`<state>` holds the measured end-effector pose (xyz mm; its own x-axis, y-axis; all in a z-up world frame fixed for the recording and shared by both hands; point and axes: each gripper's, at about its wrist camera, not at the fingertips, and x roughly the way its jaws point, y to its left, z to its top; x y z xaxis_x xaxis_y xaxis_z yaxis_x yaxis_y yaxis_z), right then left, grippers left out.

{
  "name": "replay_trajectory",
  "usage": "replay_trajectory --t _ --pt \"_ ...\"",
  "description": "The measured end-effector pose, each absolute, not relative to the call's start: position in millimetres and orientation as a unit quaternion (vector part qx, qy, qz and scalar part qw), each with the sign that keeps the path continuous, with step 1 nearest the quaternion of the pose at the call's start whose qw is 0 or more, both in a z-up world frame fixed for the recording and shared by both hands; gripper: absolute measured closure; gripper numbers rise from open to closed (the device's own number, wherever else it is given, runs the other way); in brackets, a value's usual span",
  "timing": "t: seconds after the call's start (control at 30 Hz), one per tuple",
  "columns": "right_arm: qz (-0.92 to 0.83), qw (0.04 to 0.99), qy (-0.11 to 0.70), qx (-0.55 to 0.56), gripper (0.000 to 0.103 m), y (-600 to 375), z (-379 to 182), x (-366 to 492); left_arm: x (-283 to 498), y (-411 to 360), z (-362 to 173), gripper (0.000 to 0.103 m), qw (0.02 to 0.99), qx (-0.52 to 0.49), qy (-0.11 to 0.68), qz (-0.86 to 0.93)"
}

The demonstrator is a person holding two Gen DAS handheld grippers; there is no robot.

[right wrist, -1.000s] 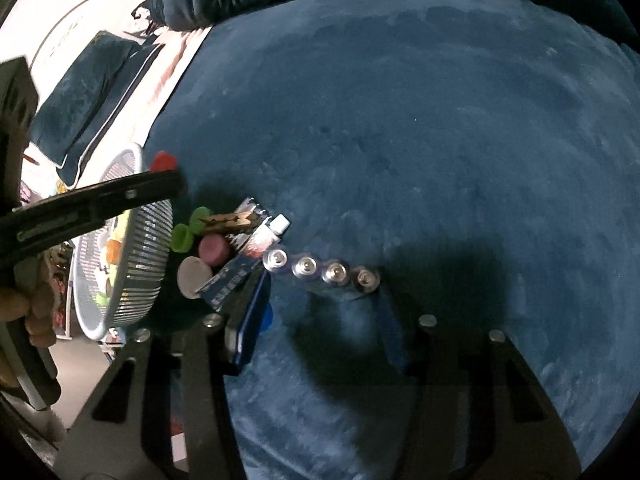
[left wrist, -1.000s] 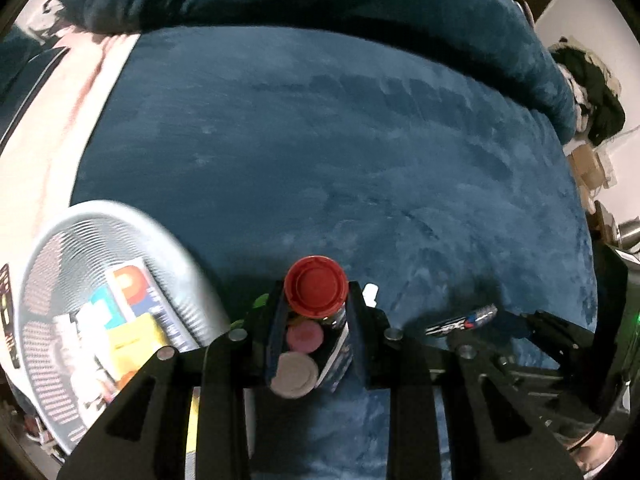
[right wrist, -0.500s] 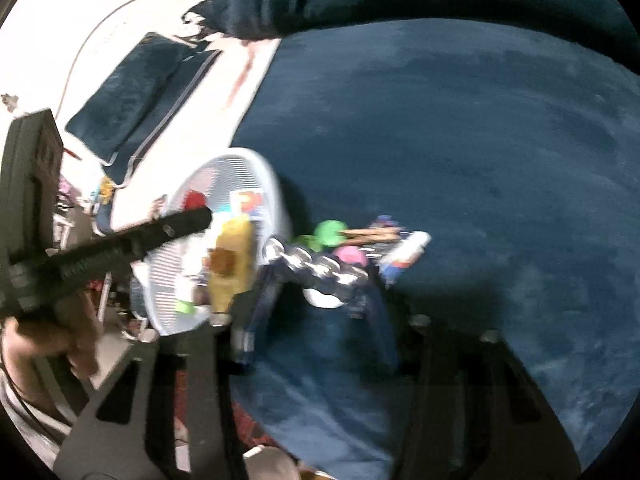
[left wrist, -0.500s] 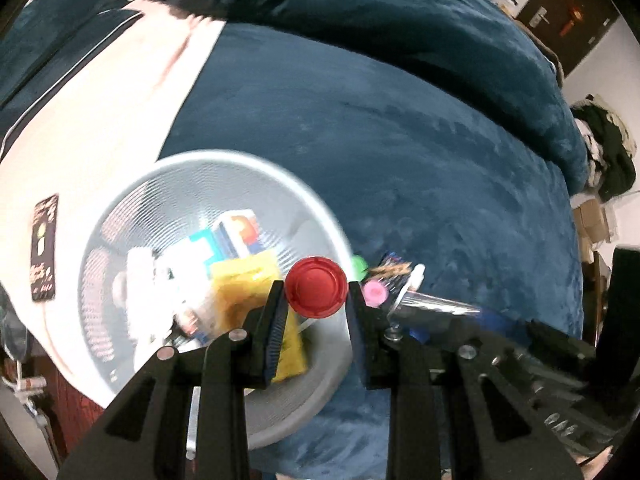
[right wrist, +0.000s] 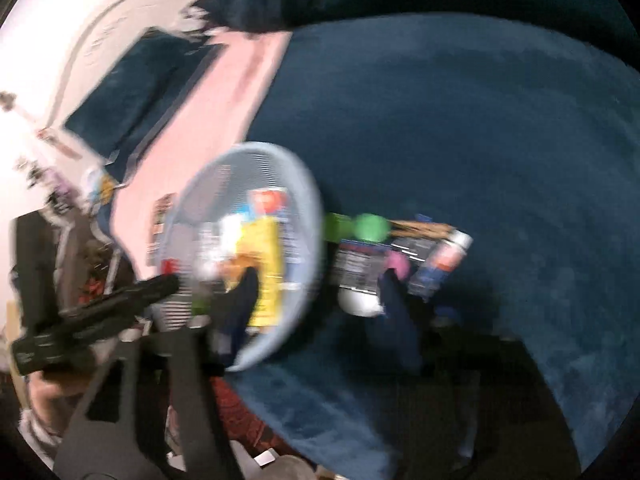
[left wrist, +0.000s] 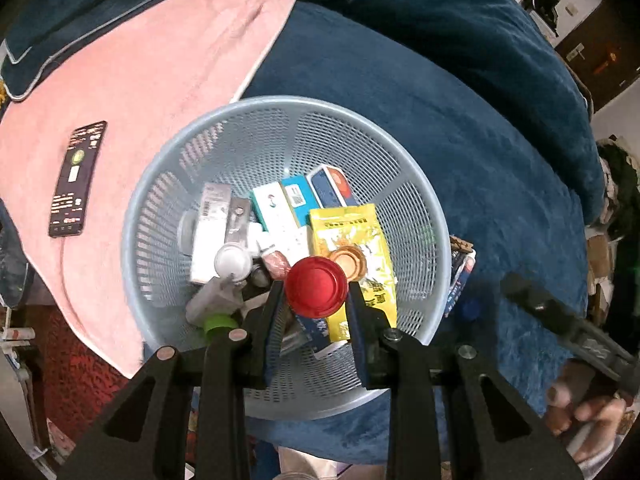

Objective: Organize objects
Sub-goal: 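Grasp the white and blue toothpaste tube with the right tool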

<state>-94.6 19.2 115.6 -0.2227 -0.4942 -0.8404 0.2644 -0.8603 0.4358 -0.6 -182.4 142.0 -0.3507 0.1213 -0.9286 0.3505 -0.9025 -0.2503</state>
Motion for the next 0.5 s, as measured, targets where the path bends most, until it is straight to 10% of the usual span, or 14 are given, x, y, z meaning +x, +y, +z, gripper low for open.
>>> replay_trajectory --t 0.5 --pt "-0.685 0.158 -0.270 0.659 0.036 61.6 21.1 -127.3 -35.8 -135.3 138.3 0.073 0.011 0.568 0.163 -0.807"
